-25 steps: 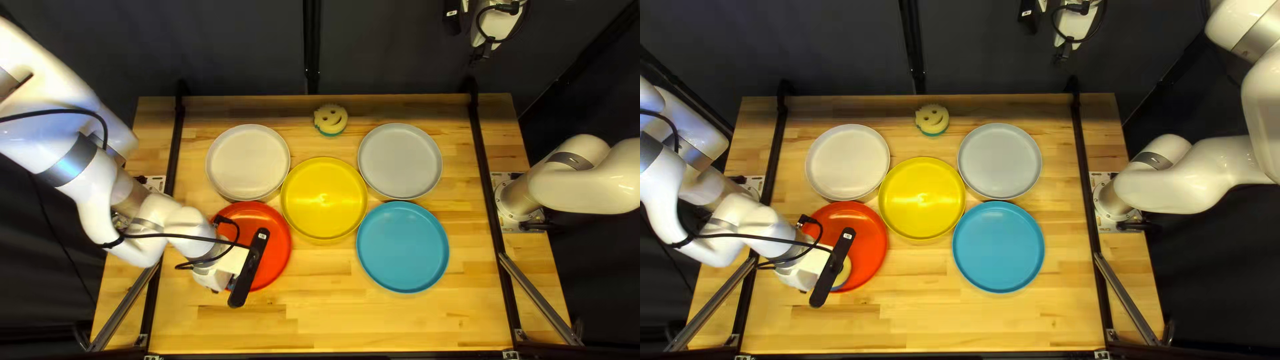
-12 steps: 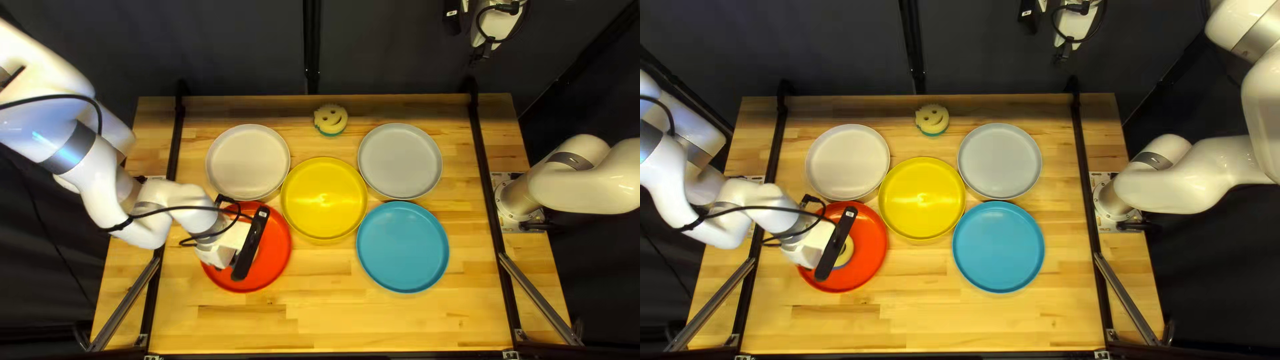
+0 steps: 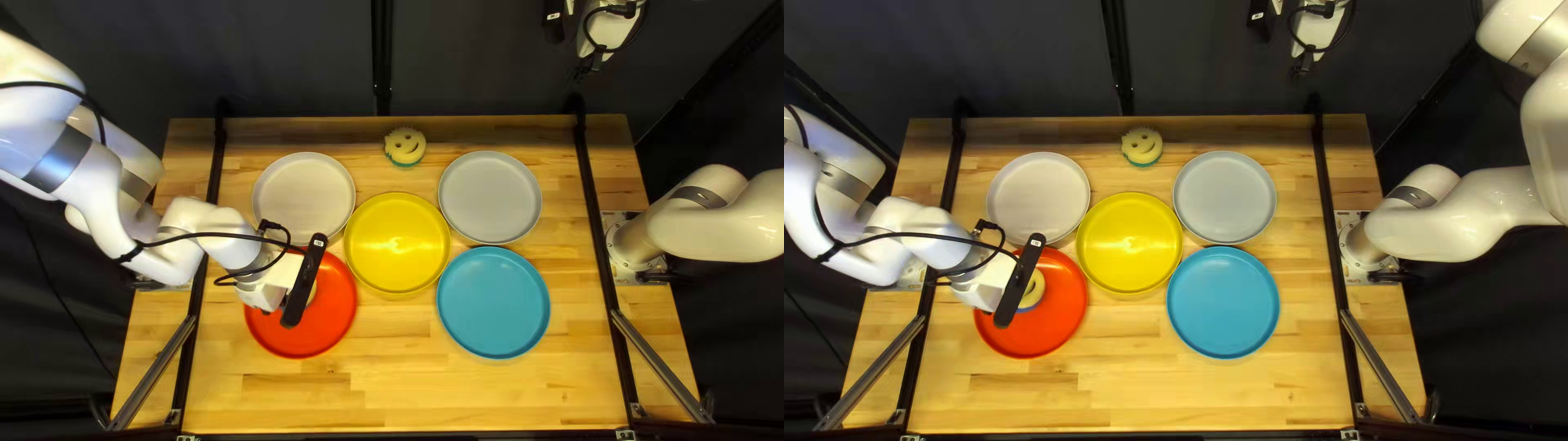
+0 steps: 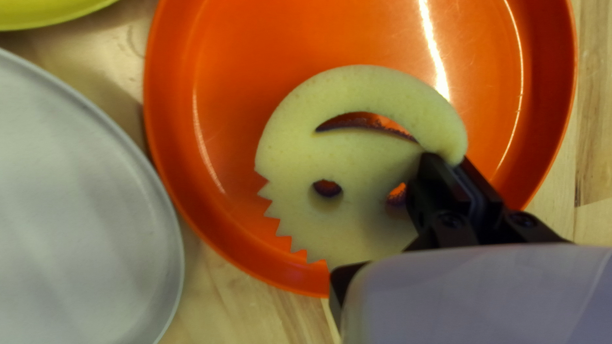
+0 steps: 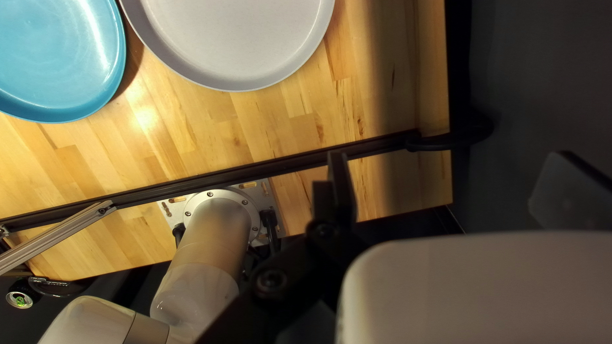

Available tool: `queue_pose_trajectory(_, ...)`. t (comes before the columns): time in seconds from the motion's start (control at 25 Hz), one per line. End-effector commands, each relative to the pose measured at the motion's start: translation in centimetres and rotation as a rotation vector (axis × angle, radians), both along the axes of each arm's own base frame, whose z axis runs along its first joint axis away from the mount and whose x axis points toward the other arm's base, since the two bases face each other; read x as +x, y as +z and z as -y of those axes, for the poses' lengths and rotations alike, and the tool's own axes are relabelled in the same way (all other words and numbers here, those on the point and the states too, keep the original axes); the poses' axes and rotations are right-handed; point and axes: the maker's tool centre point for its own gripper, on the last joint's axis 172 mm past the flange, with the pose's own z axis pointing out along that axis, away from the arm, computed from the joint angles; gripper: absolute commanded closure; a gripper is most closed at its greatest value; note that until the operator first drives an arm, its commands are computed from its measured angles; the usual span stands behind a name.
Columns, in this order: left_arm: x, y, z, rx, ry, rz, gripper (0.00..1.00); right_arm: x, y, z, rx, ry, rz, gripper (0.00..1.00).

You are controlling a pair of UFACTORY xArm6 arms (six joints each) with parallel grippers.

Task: Pick up sponge and scrub the plate

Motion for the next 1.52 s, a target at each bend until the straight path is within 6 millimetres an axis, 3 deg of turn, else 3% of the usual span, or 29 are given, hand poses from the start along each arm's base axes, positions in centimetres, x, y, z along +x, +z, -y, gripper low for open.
queue_pose_trajectory(0.04,-0.3,0.3,-3.6,0.017,0.006,-0.007,1.0,0.0,0.0,0.0,0.0,0.0,0.0,0.0)
queue_pose_trajectory(0.32,0.4,0.6,-9.8,0.033,0.009,-0.02,1.0,0.0,0.0,0.0,0.0,0.0,0.0,0.0)
queue_pose_trajectory(0.52,1.1,-1.5,-12.4,0.025,-0.002,-0.039,1.0,0.0,0.0,0.0,0.0,0.0,0.0,0.0)
queue_pose_trajectory(0.72,1.1,-4.3,-13.6,0.004,-0.006,-0.054,1.0,0.0,0.0,0.0,0.0,0.0,0.0,0.0)
queue_pose_trajectory(0.84,1.2,-4.8,-13.8,-0.003,-0.006,-0.061,1.0,0.0,0.0,0.0,0.0,0.0,0.0,0.0)
queue_pose_trajectory(1.08,0.7,-4.7,-14.6,-0.008,-0.001,-0.068,1.0,0.0,0.0,0.0,0.0,0.0,0.0,0.0)
queue_pose_trajectory(1.36,0.3,-3.9,-17.3,-0.01,0.014,-0.076,1.0,0.0,0.0,0.0,0.0,0.0,0.0,0.0)
queue_pose_trajectory(1.52,0.5,-3.0,-17.2,-0.008,0.021,-0.071,1.0,0.0,0.0,0.0,0.0,0.0,0.0,0.0)
